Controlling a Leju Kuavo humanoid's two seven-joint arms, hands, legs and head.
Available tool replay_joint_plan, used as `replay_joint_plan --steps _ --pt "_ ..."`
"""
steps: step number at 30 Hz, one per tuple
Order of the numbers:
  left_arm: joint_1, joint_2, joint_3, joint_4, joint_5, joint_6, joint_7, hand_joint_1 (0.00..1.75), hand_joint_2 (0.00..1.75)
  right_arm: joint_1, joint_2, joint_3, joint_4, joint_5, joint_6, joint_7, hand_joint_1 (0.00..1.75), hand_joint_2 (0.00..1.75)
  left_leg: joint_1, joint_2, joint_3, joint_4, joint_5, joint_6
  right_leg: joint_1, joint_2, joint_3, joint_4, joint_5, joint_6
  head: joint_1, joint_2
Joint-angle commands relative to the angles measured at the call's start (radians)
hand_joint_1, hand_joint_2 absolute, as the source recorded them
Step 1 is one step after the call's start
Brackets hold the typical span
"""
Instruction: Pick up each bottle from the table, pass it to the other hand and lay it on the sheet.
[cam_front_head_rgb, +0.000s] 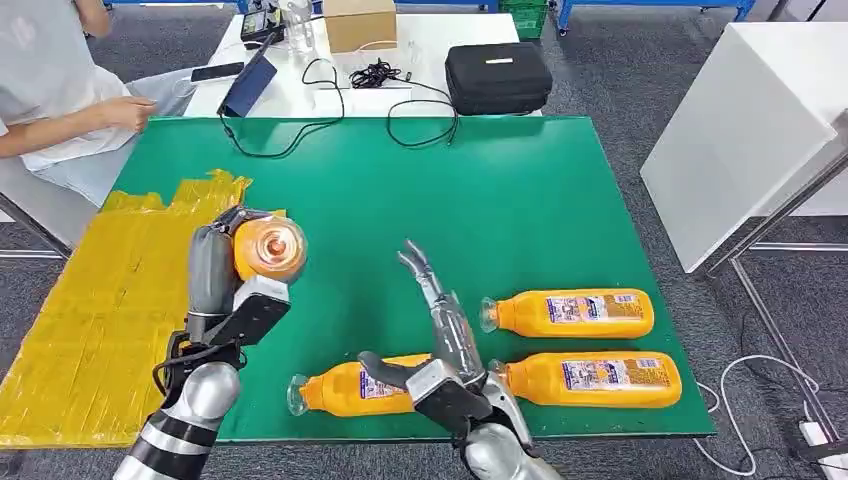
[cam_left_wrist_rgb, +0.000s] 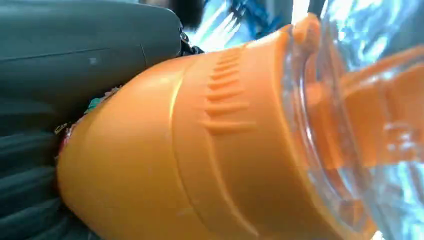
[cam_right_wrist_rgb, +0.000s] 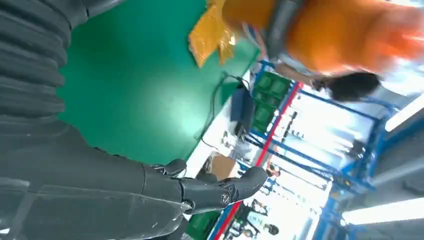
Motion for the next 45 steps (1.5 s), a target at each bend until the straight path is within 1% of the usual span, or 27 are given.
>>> replay_joint_plan --steps 1,2,3,4,5,7,10,11,21,22,23,26,27,28,30,34,39,41,43,45 --pt "-0.078 0.028 -0.012 0.117 -0.261 0.058 0.092 1.75 1.75 0.045 -0.085 -0.079 -0.168 -0.046 0.060 -0.015 0.00 1.75 0.001 -0.002 0.002 0.000 -0.001 -0.001 0.001 -0.003 0.003 0.000 -0.002 -0.001 0.000 0.000" --pt "-0.096 0.030 -0.010 0.154 -0.326 0.058 0.119 1.75 1.75 0.047 -0.098 -0.092 -0.185 -0.057 0.083 -0.017 0.00 1.75 0.001 -0.002 0.002 0.000 -0.001 -0.001 0.001 -0.003 0.003 0.000 -0.001 -0.001 0.000 0.000" --pt "-0.151 0.060 -0.040 0.244 -0.526 -0.022 0.223 1.75 1.75 0.049 -0.113 -0.110 -0.202 -0.055 0.092 -0.019 0.00 1.75 0.000 -0.002 0.002 0.000 0.000 -0.001 0.001 -0.003 0.002 0.000 -0.001 -0.001 0.000 0.000" --pt "-0.200 0.053 -0.044 0.337 -0.514 0.008 0.213 1.75 1.75 0.049 -0.121 -0.139 -0.215 -0.070 0.120 -0.017 0.00 1.75 0.000 -0.002 0.001 0.000 0.000 -0.001 0.000 -0.004 0.002 0.000 -0.001 -0.001 -0.001 0.000" --pt "-0.219 0.050 -0.044 0.378 -0.504 0.028 0.201 1.75 1.75 0.050 -0.119 -0.151 -0.217 -0.071 0.133 -0.018 0.00 1.75 0.001 -0.006 0.002 0.000 0.001 -0.001 0.001 -0.008 0.004 0.000 -0.002 -0.001 -0.001 0.000" --pt "-0.219 0.050 -0.044 0.378 -0.504 0.028 0.201 1.75 1.75 0.050 -0.119 -0.151 -0.217 -0.071 0.133 -0.018 0.00 1.75 0.000 -0.005 0.002 0.000 0.001 0.000 0.001 -0.006 0.003 0.000 -0.001 -0.001 0.000 0.000" --pt "-0.218 0.049 -0.044 0.378 -0.505 0.029 0.201 1.75 1.75 0.051 -0.114 -0.149 -0.213 -0.071 0.133 -0.018 0.00 1.75 0.001 0.001 0.002 0.000 0.000 -0.001 0.001 -0.001 0.002 0.000 0.000 -0.001 -0.001 0.000" --pt "-0.218 0.049 -0.044 0.378 -0.505 0.029 0.201 1.75 1.75 0.051 -0.114 -0.149 -0.213 -0.071 0.133 -0.018 0.00 1.75 0.001 0.002 0.003 0.000 0.000 0.000 0.001 -0.002 0.002 0.000 0.000 -0.001 0.000 0.000" --pt "-0.214 0.048 -0.045 0.371 -0.505 0.027 0.201 1.75 1.75 0.050 -0.110 -0.146 -0.209 -0.070 0.133 -0.019 0.00 1.75 0.000 0.003 0.002 0.000 0.001 0.000 0.001 -0.001 0.001 0.000 0.001 -0.001 0.000 0.000" --pt "-0.249 0.064 -0.073 0.425 -0.590 -0.042 0.251 1.75 1.75 0.050 -0.114 -0.157 -0.208 -0.107 0.161 -0.017 0.00 1.75 0.001 0.002 0.003 0.000 0.000 -0.001 0.001 -0.001 0.003 0.000 0.000 -0.002 -0.001 0.000" --pt "-0.293 0.068 -0.086 0.506 -0.630 -0.086 0.280 1.75 1.75 0.053 -0.114 -0.170 -0.208 -0.111 0.165 -0.019 0.00 1.75 0.001 0.002 0.002 0.000 0.000 -0.001 0.001 -0.001 0.002 0.000 0.000 -0.001 0.000 0.000" --pt "-0.433 0.043 -0.062 0.821 -0.624 -0.128 0.303 1.75 1.75 0.058 -0.098 -0.198 -0.207 -0.111 0.211 -0.018 0.00 1.75 0.001 -0.001 0.002 0.000 0.002 -0.001 0.001 -0.005 0.003 0.000 0.000 -0.002 0.000 0.000" --pt "-0.461 0.041 -0.050 0.886 -0.619 -0.129 0.303 1.75 1.75 0.057 -0.095 -0.200 -0.203 -0.107 0.218 -0.016 0.00 1.75 0.001 -0.002 0.002 0.000 0.002 -0.001 0.001 -0.004 0.002 0.000 0.001 -0.002 0.000 0.000" --pt "-0.495 0.042 -0.036 0.967 -0.624 -0.157 0.336 1.75 1.75 0.056 -0.092 -0.195 -0.195 -0.101 0.227 -0.011 0.00 1.75 0.001 -0.002 0.002 0.000 0.002 -0.001 0.001 -0.005 0.003 0.000 0.001 -0.002 0.000 0.000" --pt "-0.524 0.051 -0.021 1.040 -0.623 -0.183 0.352 1.75 1.75 0.053 -0.086 -0.189 -0.182 -0.089 0.228 -0.008 0.00 1.75 0.001 0.002 0.002 0.000 0.003 -0.001 0.001 -0.001 0.001 0.000 0.003 -0.003 0.000 0.000" --pt "-0.539 0.065 0.010 1.110 -0.617 -0.218 0.389 1.75 1.75 0.051 -0.081 -0.184 -0.157 -0.084 0.228 -0.003 0.00 1.75 0.002 0.004 0.003 0.000 0.003 -0.002 0.002 0.001 0.002 0.000 0.004 -0.003 0.000 0.000" --pt "-0.537 0.068 0.010 1.111 -0.618 -0.214 0.388 1.75 1.75 0.050 -0.079 -0.183 -0.154 -0.083 0.228 -0.003 0.00 1.75 0.002 0.004 0.002 0.000 0.003 -0.002 0.002 0.001 0.001 0.001 0.004 -0.002 0.000 0.000" --pt "-0.532 0.073 0.005 1.124 -0.645 -0.236 0.438 1.75 1.75 0.044 -0.077 -0.176 -0.140 -0.059 0.223 0.011 0.00 1.75 0.002 0.003 0.002 0.001 0.003 -0.002 0.002 0.000 0.001 0.001 0.003 -0.002 0.000 0.000" --pt "-0.523 0.083 0.011 1.135 -0.646 -0.233 0.441 1.75 1.75 0.036 -0.072 -0.167 -0.122 -0.050 0.222 0.013 0.00 1.75 0.002 0.004 0.002 0.000 0.002 -0.002 0.003 0.001 0.002 0.001 0.003 -0.003 0.000 0.000" --pt "-0.527 0.089 -0.004 1.153 -0.679 -0.242 0.478 1.75 1.75 0.027 -0.068 -0.158 -0.108 -0.048 0.223 0.014 0.00 1.75 0.002 0.004 0.001 0.000 0.003 -0.002 0.002 0.002 0.001 0.000 0.004 -0.002 0.000 0.000"
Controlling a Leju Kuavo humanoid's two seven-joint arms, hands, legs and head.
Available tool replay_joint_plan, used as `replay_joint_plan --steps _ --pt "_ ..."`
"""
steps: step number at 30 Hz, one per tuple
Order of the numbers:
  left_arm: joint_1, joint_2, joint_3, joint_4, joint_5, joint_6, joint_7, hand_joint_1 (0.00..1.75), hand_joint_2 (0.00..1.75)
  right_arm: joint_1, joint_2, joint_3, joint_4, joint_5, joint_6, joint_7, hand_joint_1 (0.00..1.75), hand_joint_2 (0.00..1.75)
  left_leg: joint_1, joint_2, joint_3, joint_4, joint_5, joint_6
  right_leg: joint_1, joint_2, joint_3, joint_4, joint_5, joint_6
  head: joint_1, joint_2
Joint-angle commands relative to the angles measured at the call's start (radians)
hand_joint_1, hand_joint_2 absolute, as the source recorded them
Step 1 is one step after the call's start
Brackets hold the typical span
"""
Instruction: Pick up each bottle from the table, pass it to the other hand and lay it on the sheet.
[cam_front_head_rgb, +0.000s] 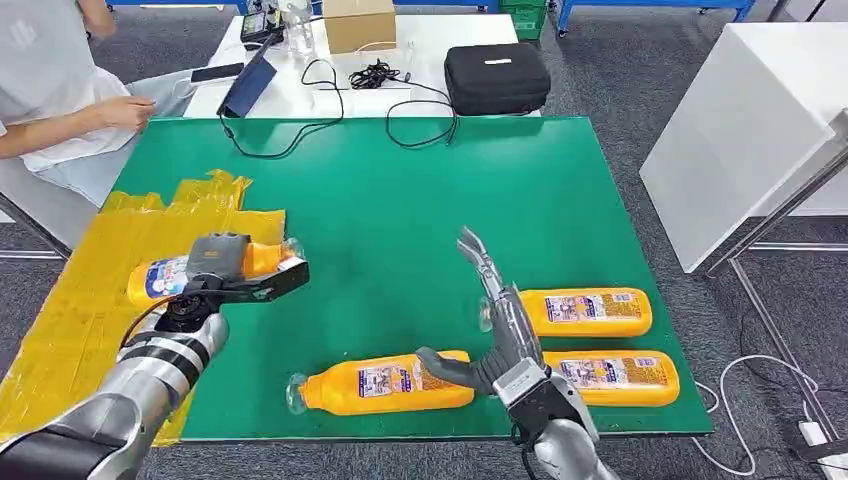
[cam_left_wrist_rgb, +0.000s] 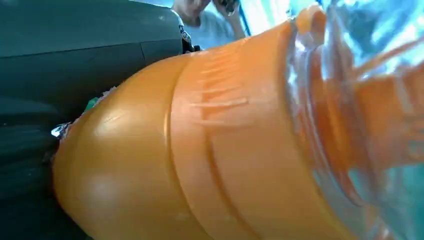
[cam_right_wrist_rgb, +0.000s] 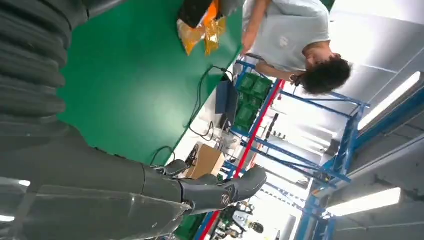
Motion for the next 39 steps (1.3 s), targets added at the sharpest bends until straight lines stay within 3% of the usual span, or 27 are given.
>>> replay_joint_plan --steps 1,7,8,9,10,11,16,21,25,28,29,30,33,34,39 --pt "-0.064 0.018 0.011 0.162 -0.045 -0.007 0.043 1.75 1.75 -0.049 0.021 0.014 0.105 0.022 -0.006 0.013 0.00 1.75 0.001 0.003 0.002 0.000 -0.002 -0.001 0.001 0.002 0.002 0.000 0.000 -0.001 0.000 0.000" --pt "-0.082 0.001 0.003 0.163 -0.076 -0.063 0.091 1.75 1.75 -0.058 0.027 0.026 0.124 0.033 -0.001 0.026 0.00 1.75 0.001 0.000 0.001 0.001 -0.001 -0.001 0.001 -0.001 0.001 0.000 -0.001 -0.001 0.000 0.000" --pt "-0.091 -0.001 -0.003 0.165 -0.099 -0.075 0.142 1.75 1.75 -0.060 0.031 0.030 0.130 0.042 0.001 0.032 0.00 1.75 0.001 0.000 0.002 0.001 -0.001 -0.001 0.002 -0.001 0.002 0.000 -0.001 -0.001 0.000 0.000" --pt "-0.097 -0.003 -0.004 0.163 -0.107 -0.082 0.154 1.57 1.75 -0.061 0.034 0.031 0.134 0.043 0.001 0.034 0.00 1.75 0.002 0.000 0.001 0.001 -0.001 -0.001 0.002 -0.001 0.001 0.000 -0.001 -0.001 0.000 0.000" --pt "-0.097 -0.003 0.003 0.159 -0.109 -0.079 0.156 0.21 1.75 -0.061 0.036 0.030 0.137 0.045 0.000 0.035 0.00 1.75 0.001 0.000 0.000 0.001 -0.001 -0.001 0.001 0.000 0.001 0.000 0.000 -0.001 0.000 0.000" --pt "-0.093 -0.003 0.009 0.150 -0.108 -0.062 0.152 0.00 1.75 -0.062 0.035 0.032 0.140 0.048 0.001 0.038 0.00 1.75 0.002 0.000 0.001 0.002 -0.001 -0.001 0.002 -0.001 0.001 0.000 -0.001 -0.001 0.000 0.000" --pt "-0.084 -0.019 0.076 0.136 -0.074 -0.011 0.095 0.00 1.75 -0.077 0.004 0.067 0.181 0.110 0.024 0.088 0.00 1.75 0.002 0.000 0.002 0.001 -0.001 -0.001 0.002 -0.001 0.002 -0.001 -0.001 -0.001 0.000 0.000" --pt "-0.052 -0.063 0.189 0.041 0.078 0.074 -0.044 0.00 1.75 -0.074 -0.031 0.111 0.221 0.208 0.031 0.120 0.00 1.75 0.002 -0.001 0.002 0.000 -0.001 0.000 0.002 -0.003 0.003 -0.001 -0.001 -0.001 0.000 0.000" --pt "0.044 -0.089 0.239 -0.170 0.259 0.113 -0.157 0.00 1.75 -0.053 -0.042 0.133 0.240 0.255 0.023 0.145 0.00 1.75 0.001 -0.002 0.003 -0.001 -0.001 -0.001 0.001 -0.002 0.004 -0.002 -0.001 -0.001 0.000 0.000" --pt "0.148 -0.097 0.245 -0.386 0.528 0.004 -0.277 0.00 1.75 -0.042 -0.064 0.159 0.252 0.321 0.012 0.181 0.00 1.75 0.001 -0.001 0.003 -0.001 -0.001 0.000 0.001 -0.001 0.004 -0.002 -0.001 -0.001 0.000 0.000" --pt "0.186 -0.101 0.249 -0.458 0.656 -0.076 -0.316 0.00 1.75 -0.037 -0.070 0.162 0.254 0.334 0.008 0.188 0.00 1.75 0.000 -0.001 0.003 -0.001 -0.001 0.000 0.000 -0.001 0.003 -0.002 -0.001 0.000 0.000 0.000" --pt "0.250 -0.097 0.255 -0.566 0.877 -0.245 -0.373 0.00 1.75 -0.026 -0.073 0.160 0.255 0.344 -0.003 0.196 0.00 1.75 0.001 0.000 0.004 -0.001 -0.002 -0.001 0.001 -0.001 0.004 -0.002 -0.001 -0.001 0.000 0.000" --pt "0.438 -0.048 0.234 -0.836 1.196 -0.408 -0.442 0.00 1.75 -0.016 -0.099 0.178 0.270 0.379 -0.009 0.214 0.00 1.75 0.000 0.005 0.006 -0.003 -0.002 0.000 0.000 0.004 0.004 -0.003 -0.001 -0.001 0.000 0.000" --pt "0.504 -0.028 0.228 -0.916 1.248 -0.427 -0.451 0.00 1.75 -0.009 -0.106 0.181 0.275 0.389 -0.009 0.218 0.00 1.75 0.000 0.006 0.005 -0.003 -0.002 0.000 0.000 0.005 0.003 -0.003 0.000 0.000 0.000 0.000" --pt "0.542 -0.024 0.222 -0.955 1.277 -0.422 -0.461 0.00 1.75 -0.006 -0.117 0.187 0.283 0.416 -0.002 0.250 0.00 1.75 0.001 0.005 0.002 -0.001 -0.003 -0.001 0.001 0.003 0.001 -0.001 -0.001 -0.001 0.000 0.000"
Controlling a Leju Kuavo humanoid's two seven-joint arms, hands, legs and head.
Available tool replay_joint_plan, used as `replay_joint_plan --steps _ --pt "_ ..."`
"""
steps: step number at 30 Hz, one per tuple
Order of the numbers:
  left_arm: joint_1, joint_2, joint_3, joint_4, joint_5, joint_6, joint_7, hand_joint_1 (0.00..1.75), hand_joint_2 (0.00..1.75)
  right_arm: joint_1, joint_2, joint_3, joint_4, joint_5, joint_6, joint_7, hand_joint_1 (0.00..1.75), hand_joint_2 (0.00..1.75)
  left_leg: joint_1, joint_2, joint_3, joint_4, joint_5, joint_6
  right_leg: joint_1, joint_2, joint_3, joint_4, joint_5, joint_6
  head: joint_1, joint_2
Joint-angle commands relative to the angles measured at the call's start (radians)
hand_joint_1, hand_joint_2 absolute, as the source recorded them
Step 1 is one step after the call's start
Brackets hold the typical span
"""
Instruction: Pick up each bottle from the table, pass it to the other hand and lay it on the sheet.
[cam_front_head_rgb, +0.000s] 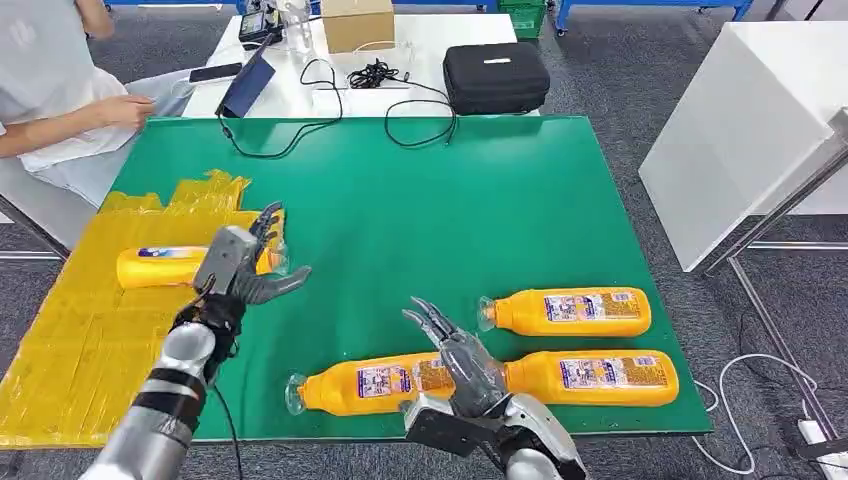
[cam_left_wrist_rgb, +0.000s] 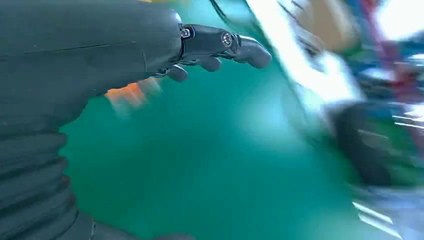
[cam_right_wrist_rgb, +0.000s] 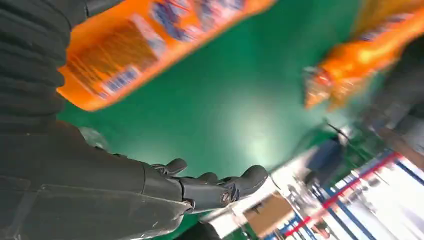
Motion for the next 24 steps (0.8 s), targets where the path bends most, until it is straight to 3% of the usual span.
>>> replay_joint_plan --steps 1,7,12,15,24 --pt "0.205 0.044 0.012 -0.341 0.066 -0.023 -0.014 0.00 1.75 -0.012 -0.063 0.056 0.094 0.050 0.001 0.059 0.00 1.75 0.000 0.002 0.002 0.000 -0.002 -0.001 0.001 0.002 0.001 -0.001 -0.001 -0.001 -0.001 0.000" --pt "0.287 0.025 -0.046 -0.478 0.074 -0.048 -0.046 0.00 1.75 -0.031 -0.064 0.039 0.189 0.141 0.010 0.192 0.00 1.75 0.001 0.001 0.002 -0.001 -0.002 0.000 0.001 0.001 0.001 -0.002 -0.001 -0.001 -0.001 0.000" --pt "0.284 0.008 -0.097 -0.522 0.072 -0.057 -0.058 0.00 1.75 -0.137 -0.006 0.024 0.369 0.240 0.001 0.293 0.00 1.75 0.001 0.001 0.001 0.000 -0.001 0.000 0.002 0.001 0.002 -0.002 0.000 -0.001 -0.001 0.000" --pt "0.267 -0.002 -0.105 -0.504 0.075 -0.058 -0.057 0.00 1.75 -0.195 0.026 0.019 0.453 0.272 0.009 0.310 0.00 1.75 0.001 0.002 0.001 0.000 0.000 0.000 0.001 0.002 0.001 -0.002 0.001 -0.001 0.000 0.000" --pt "0.263 -0.007 -0.103 -0.499 0.084 -0.062 -0.061 0.00 1.75 -0.217 0.036 0.024 0.484 0.297 0.011 0.325 0.00 1.75 0.000 0.000 0.003 -0.001 0.000 0.000 0.001 -0.001 0.002 -0.001 0.000 0.000 -0.001 0.000"
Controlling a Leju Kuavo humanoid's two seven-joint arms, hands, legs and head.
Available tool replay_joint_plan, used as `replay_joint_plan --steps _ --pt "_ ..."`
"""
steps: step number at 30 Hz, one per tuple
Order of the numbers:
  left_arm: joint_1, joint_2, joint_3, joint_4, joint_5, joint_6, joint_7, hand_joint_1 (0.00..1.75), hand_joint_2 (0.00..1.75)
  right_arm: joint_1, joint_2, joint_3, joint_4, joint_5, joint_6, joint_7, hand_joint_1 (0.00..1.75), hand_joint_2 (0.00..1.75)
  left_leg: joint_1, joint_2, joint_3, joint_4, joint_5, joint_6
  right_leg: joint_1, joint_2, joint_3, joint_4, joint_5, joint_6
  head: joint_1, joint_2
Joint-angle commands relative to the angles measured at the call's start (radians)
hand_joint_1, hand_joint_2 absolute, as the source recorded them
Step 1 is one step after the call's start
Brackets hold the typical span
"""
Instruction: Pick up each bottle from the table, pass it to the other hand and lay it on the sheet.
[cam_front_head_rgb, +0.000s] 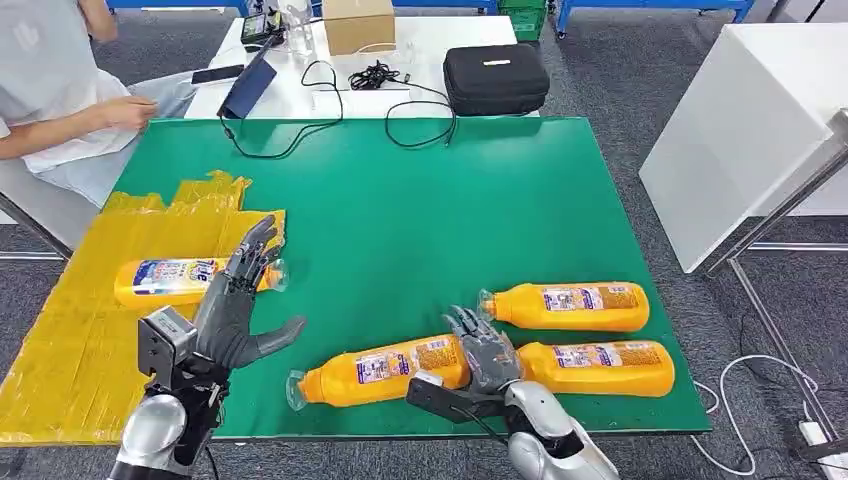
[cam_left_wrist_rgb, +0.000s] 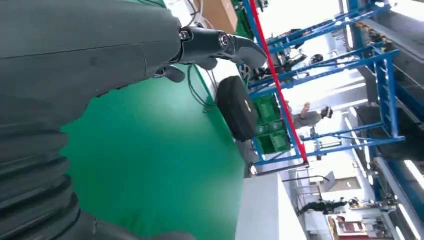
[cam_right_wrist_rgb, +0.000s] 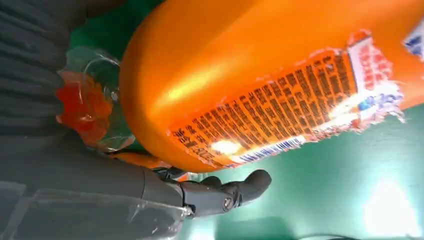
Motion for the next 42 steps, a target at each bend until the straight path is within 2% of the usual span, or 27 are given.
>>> replay_joint_plan --steps 1,3,7,10,17,20,26,31,35,39,42 --pt "-0.026 -0.010 -0.031 0.019 0.021 -0.015 -0.006 0.00 1.75 -0.097 0.053 0.003 0.212 0.023 0.015 0.018 0.00 1.75 0.001 0.000 0.003 -0.001 -0.001 -0.001 0.001 -0.001 0.003 -0.001 -0.001 -0.001 0.000 0.000" --pt "-0.038 -0.017 -0.042 0.027 0.029 -0.022 -0.011 0.00 1.75 -0.157 0.078 0.016 0.287 0.047 0.002 0.006 0.00 1.75 0.001 0.002 0.003 -0.001 -0.001 -0.001 0.001 0.001 0.003 -0.001 0.000 -0.001 0.000 0.000" --pt "-0.047 -0.026 -0.056 0.037 0.039 -0.030 -0.012 0.00 1.75 -0.243 0.134 0.039 0.390 0.137 -0.094 0.005 0.00 1.75 0.001 0.003 0.002 0.000 0.000 -0.001 0.001 0.002 0.001 0.000 0.002 -0.003 0.000 0.000" --pt "-0.037 -0.030 -0.048 0.039 0.042 -0.027 -0.011 0.00 1.75 -0.246 0.144 0.062 0.339 0.178 -0.106 0.013 0.00 1.75 0.000 0.002 0.002 0.000 0.001 -0.001 0.001 0.001 0.001 0.000 0.002 -0.003 0.000 0.000" --pt "-0.014 -0.035 -0.015 0.034 0.045 -0.035 -0.012 0.00 1.75 -0.229 0.114 0.182 0.183 0.226 -0.041 -0.012 0.00 1.75 0.001 0.001 0.001 0.000 0.001 -0.002 0.001 0.001 0.001 0.000 0.002 -0.002 0.000 0.000" --pt "-0.014 -0.035 -0.015 0.034 0.045 -0.035 -0.012 0.00 1.75 -0.229 0.114 0.182 0.183 0.226 -0.041 -0.012 0.00 1.75 0.001 0.001 0.000 0.000 0.002 -0.002 0.000 0.001 0.000 0.000 0.002 -0.002 0.000 0.000" --pt "-0.006 -0.035 0.004 0.038 0.043 -0.033 -0.020 0.00 1.75 -0.259 0.089 0.283 0.138 0.235 0.028 -0.028 0.00 1.75 0.001 0.001 -0.001 0.000 0.002 -0.002 0.001 0.001 -0.001 0.001 0.002 -0.002 0.000 0.000" --pt "-0.021 -0.036 0.007 0.059 0.045 -0.038 -0.025 0.00 1.75 -0.347 0.078 0.375 0.235 0.205 0.132 -0.047 0.00 1.75 0.000 0.001 -0.001 0.000 0.002 -0.002 0.000 0.001 -0.001 0.000 0.002 -0.002 0.000 0.000" --pt "-0.025 -0.037 0.006 0.063 0.046 -0.038 -0.025 0.00 1.75 -0.360 0.079 0.381 0.256 0.193 0.134 -0.052 0.00 1.75 0.001 0.000 0.000 0.000 0.002 -0.002 0.001 0.000 0.000 0.000 0.002 -0.002 0.000 0.000" --pt "-0.051 -0.038 -0.013 0.086 0.053 -0.039 -0.028 0.00 1.75 -0.424 0.088 0.391 0.404 0.050 0.280 -0.112 0.00 1.75 0.000 0.000 -0.001 0.000 0.003 -0.002 0.000 0.000 -0.001 0.000 0.002 -0.002 0.000 0.000" --pt "-0.071 -0.038 -0.031 0.105 0.065 -0.037 -0.028 0.00 1.75 -0.442 0.095 0.371 0.485 -0.019 0.290 -0.129 0.00 1.75 0.001 -0.002 0.000 0.000 0.003 -0.002 0.001 -0.003 0.001 0.000 0.002 -0.002 0.000 0.000"
